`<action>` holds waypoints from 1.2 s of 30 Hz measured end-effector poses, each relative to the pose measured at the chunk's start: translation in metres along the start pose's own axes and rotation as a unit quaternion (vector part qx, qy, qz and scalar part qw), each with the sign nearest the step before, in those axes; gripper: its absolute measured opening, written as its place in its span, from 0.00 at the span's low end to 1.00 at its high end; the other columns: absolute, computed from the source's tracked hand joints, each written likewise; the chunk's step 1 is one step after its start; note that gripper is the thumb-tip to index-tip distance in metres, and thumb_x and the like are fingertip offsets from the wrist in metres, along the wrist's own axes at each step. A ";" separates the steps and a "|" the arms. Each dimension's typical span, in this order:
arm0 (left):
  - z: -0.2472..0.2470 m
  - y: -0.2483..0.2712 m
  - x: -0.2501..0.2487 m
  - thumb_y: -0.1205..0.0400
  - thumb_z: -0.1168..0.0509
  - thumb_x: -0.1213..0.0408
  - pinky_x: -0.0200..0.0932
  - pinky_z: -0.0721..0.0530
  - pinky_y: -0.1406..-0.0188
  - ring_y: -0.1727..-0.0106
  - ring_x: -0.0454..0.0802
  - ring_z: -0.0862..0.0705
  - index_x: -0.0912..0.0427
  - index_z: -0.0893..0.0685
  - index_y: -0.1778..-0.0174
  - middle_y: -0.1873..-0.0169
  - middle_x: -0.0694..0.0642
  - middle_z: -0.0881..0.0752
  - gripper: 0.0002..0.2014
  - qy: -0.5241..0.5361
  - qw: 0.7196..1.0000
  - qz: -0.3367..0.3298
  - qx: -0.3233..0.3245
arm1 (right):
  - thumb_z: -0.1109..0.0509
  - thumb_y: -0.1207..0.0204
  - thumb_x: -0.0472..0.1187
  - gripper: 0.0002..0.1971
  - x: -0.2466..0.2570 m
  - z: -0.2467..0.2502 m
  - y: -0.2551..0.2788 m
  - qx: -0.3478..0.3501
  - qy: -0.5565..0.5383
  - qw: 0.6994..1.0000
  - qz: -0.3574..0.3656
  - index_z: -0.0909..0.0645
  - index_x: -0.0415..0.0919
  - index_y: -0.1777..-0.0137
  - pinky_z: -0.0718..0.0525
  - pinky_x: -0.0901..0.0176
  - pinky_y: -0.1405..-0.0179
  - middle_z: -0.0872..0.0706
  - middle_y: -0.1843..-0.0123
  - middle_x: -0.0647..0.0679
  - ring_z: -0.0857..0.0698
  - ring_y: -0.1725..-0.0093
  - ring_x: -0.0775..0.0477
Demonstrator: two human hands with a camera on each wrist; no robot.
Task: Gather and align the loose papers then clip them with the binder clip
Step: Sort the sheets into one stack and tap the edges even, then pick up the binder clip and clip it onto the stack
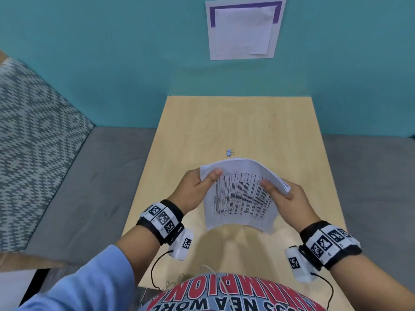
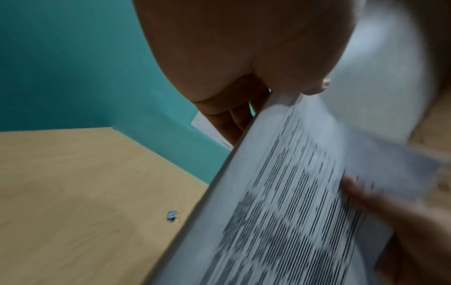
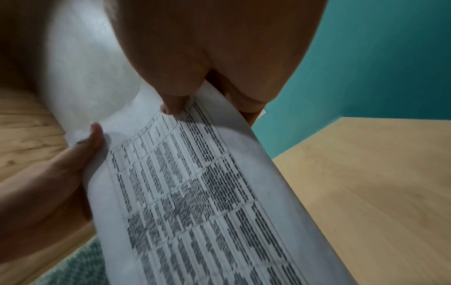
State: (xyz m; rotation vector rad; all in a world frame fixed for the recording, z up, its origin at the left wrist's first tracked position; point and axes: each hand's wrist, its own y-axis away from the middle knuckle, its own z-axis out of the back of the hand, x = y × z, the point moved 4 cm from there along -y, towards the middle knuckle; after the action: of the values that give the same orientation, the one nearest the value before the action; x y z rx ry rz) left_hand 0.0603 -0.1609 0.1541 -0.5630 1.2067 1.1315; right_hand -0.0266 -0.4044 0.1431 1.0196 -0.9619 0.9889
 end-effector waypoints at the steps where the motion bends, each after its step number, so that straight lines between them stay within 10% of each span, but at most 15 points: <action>1: 0.004 0.000 -0.007 0.11 0.37 0.42 0.40 0.10 0.46 0.50 0.37 0.07 0.45 0.06 0.46 0.53 0.43 0.03 0.16 0.019 1.000 -0.006 -0.007 | 0.25 0.20 0.55 0.11 0.001 0.001 -0.004 0.009 -0.014 1.000 -0.013 0.08 0.50 0.54 0.13 0.58 0.53 0.04 0.57 0.52 0.08 0.58 0.58; 4: 0.015 -0.004 -0.017 0.07 0.44 0.50 0.37 0.10 0.49 0.49 0.41 0.05 0.55 0.07 0.44 0.53 0.47 0.03 0.21 0.055 0.998 -0.015 -0.017 | 0.23 0.25 0.60 0.18 0.006 0.000 -0.013 0.035 -0.054 0.998 -0.028 0.07 0.49 0.44 0.12 0.41 0.34 0.03 0.46 0.48 0.05 0.43 0.47; 9: 0.027 -0.011 -0.014 0.15 0.46 0.35 0.62 0.10 0.35 0.40 0.64 0.06 0.67 0.08 0.40 0.44 0.67 0.04 0.37 0.061 0.997 0.019 -0.038 | 0.24 0.19 0.50 0.14 0.011 -0.006 -0.023 0.072 -0.077 0.993 -0.049 0.09 0.44 0.39 0.14 0.37 0.30 0.03 0.43 0.48 0.05 0.41 0.46; 15: 0.029 -0.007 -0.003 0.07 0.58 0.39 0.29 0.18 0.66 0.70 0.32 0.13 0.61 0.08 0.52 0.70 0.43 0.07 0.38 0.066 0.996 0.063 -0.015 | 0.26 0.17 0.48 0.16 0.004 -0.014 -0.029 0.112 -0.081 0.988 -0.073 0.11 0.41 0.34 0.14 0.37 0.29 0.04 0.40 0.45 0.06 0.39 0.43; 17: 0.025 -0.004 0.011 0.07 0.58 0.39 0.37 0.09 0.54 0.65 0.29 0.10 0.64 0.09 0.40 0.62 0.47 0.02 0.38 0.093 0.991 0.097 0.014 | 0.26 0.17 0.46 0.16 -0.002 -0.018 -0.033 0.104 -0.108 0.985 -0.092 0.11 0.38 0.35 0.14 0.35 0.29 0.05 0.39 0.42 0.06 0.39 0.40; 19: 0.019 0.005 0.025 0.11 0.44 0.35 0.56 0.13 0.27 0.45 0.36 0.06 0.63 0.13 0.28 0.42 0.55 0.04 0.35 0.129 0.983 0.121 0.045 | 0.27 0.16 0.43 0.15 -0.007 -0.023 -0.039 0.091 -0.162 0.976 -0.113 0.12 0.36 0.34 0.15 0.34 0.30 0.06 0.38 0.39 0.07 0.37 0.37; 21: 0.015 0.014 0.044 0.18 0.28 0.40 0.57 0.16 0.21 0.36 0.42 0.07 0.53 0.10 0.30 0.37 0.50 0.05 0.26 0.101 0.980 0.152 0.082 | 0.27 0.16 0.41 0.14 -0.011 -0.026 -0.047 0.076 -0.195 0.969 -0.130 0.12 0.35 0.35 0.14 0.36 0.31 0.06 0.37 0.38 0.07 0.38 0.37; 23: 0.015 0.020 0.059 0.15 0.26 0.48 0.36 0.12 0.39 0.58 0.32 0.09 0.44 0.06 0.55 0.60 0.40 0.06 0.07 0.044 0.980 0.170 0.097 | 0.26 0.17 0.42 0.15 -0.017 -0.031 -0.056 0.076 -0.195 0.966 -0.154 0.12 0.35 0.36 0.14 0.37 0.31 0.06 0.38 0.37 0.06 0.39 0.37; 25: 0.017 0.023 0.071 0.12 0.29 0.51 0.30 0.27 0.70 0.78 0.35 0.28 0.43 0.19 0.73 0.78 0.38 0.26 0.21 0.014 0.979 0.184 0.087 | 0.25 0.18 0.44 0.17 -0.027 -0.039 -0.065 0.094 -0.185 0.961 -0.183 0.12 0.34 0.34 0.15 0.35 0.29 0.06 0.38 0.37 0.07 0.38 0.36; 29: 0.030 0.019 0.095 0.11 0.30 0.50 0.33 0.38 0.79 0.84 0.37 0.41 0.43 0.24 0.86 0.85 0.40 0.37 0.32 -0.001 0.981 0.187 0.060 | 0.22 0.20 0.48 0.21 -0.045 -0.066 -0.086 0.118 -0.156 0.955 -0.222 0.12 0.36 0.34 0.17 0.30 0.27 0.05 0.39 0.39 0.07 0.37 0.36; 32: 0.048 0.008 0.113 0.13 0.29 0.44 0.37 0.21 0.73 0.78 0.39 0.27 0.52 0.09 0.67 0.77 0.42 0.23 0.20 -0.004 0.978 0.202 0.044 | 0.24 0.20 0.55 0.22 -0.041 -0.079 -0.112 0.126 -0.113 0.961 -0.219 0.11 0.39 0.34 0.14 0.34 0.30 0.04 0.41 0.43 0.06 0.39 0.38; 36: 0.082 -0.005 0.136 0.22 0.32 0.27 0.54 0.11 0.55 0.62 0.52 0.14 0.72 0.12 0.44 0.62 0.58 0.13 0.43 -0.040 0.975 0.216 0.010 | 0.28 0.23 0.68 0.29 -0.048 -0.086 -0.173 0.087 -0.045 0.969 -0.226 0.12 0.43 0.38 0.09 0.40 0.38 0.05 0.44 0.45 0.06 0.44 0.41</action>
State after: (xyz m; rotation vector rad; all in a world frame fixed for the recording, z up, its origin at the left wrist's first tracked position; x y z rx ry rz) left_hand 0.0934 -0.0428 0.0536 -0.2374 1.3033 1.4901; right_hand 0.1401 -0.3684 0.0398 1.3681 -0.6778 0.6549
